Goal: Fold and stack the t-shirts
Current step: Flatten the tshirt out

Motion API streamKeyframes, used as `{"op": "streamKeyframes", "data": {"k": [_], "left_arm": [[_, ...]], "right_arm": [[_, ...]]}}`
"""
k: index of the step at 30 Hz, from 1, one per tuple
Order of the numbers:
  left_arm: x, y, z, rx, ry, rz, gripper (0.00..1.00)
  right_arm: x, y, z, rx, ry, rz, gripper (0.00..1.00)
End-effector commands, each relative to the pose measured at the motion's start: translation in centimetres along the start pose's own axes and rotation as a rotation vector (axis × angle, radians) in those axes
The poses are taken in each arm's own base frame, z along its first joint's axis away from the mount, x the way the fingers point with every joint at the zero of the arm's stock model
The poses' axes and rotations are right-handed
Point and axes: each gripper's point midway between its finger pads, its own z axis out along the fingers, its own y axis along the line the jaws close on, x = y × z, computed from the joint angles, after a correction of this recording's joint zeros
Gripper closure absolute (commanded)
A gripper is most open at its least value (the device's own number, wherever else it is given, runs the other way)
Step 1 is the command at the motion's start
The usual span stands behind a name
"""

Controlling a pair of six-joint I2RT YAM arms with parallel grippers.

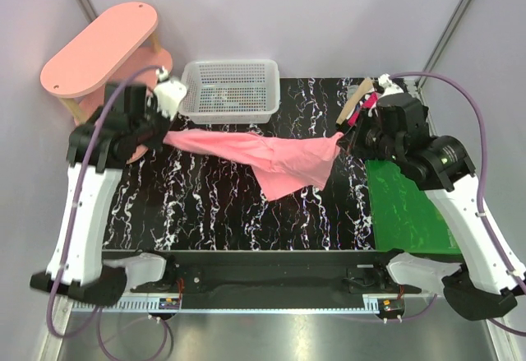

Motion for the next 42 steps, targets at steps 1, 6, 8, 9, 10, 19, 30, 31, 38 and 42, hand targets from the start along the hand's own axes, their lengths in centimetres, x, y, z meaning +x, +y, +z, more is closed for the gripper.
{"op": "streamKeyframes", "data": {"k": [1,6,8,9,10,19,30,31,38,42], "left_arm": [[5.7,-4.2,-2.2,0.114,-0.007,0.024,1.0],[18.7,-11.7,-1.9,0.335,0.207,0.069,0.86],[20.8,-12.6,-1.9,0.365,0.236,0.096,0.47],[21.6,-12.9,-2.0,0.373,0.252,0.1,0.31],[21.7,-12.9,-2.0,0.374,0.256,0.104,0.19],[13.2,-9.4,5.9,0.299,0.204,0.061,0.01],[7.4,-9.8,22.7,0.379,0.336,-0.013,0.11],[7.4,-10.0,23.3,0.38,0.345,-0.019,0.11],[8.1,-11.9,26.9,0.432,0.41,-0.034,0.16],[9.2,-13.4,27.9,0.464,0.451,-0.023,0.22]], "right_arm": [[0.5,-1.0,-0.8,0.006,-0.041,0.029,1.0],[2.0,-1.9,-0.1,0.031,-0.005,0.031,1.0],[2.6,-2.0,0.7,0.034,0.019,0.031,1.0],[2.8,-2.0,1.0,0.036,0.029,0.031,1.0],[3.0,-1.9,1.6,0.031,0.04,0.034,1.0],[4.0,-1.1,3.8,-0.002,0.085,0.058,1.0],[6.4,-0.8,4.4,-0.054,0.143,0.093,1.0],[6.3,-0.8,4.3,-0.053,0.138,0.093,1.0],[6.0,-0.6,4.2,-0.059,0.131,0.09,1.0],[5.8,-0.5,4.3,-0.058,0.132,0.087,1.0]]}}
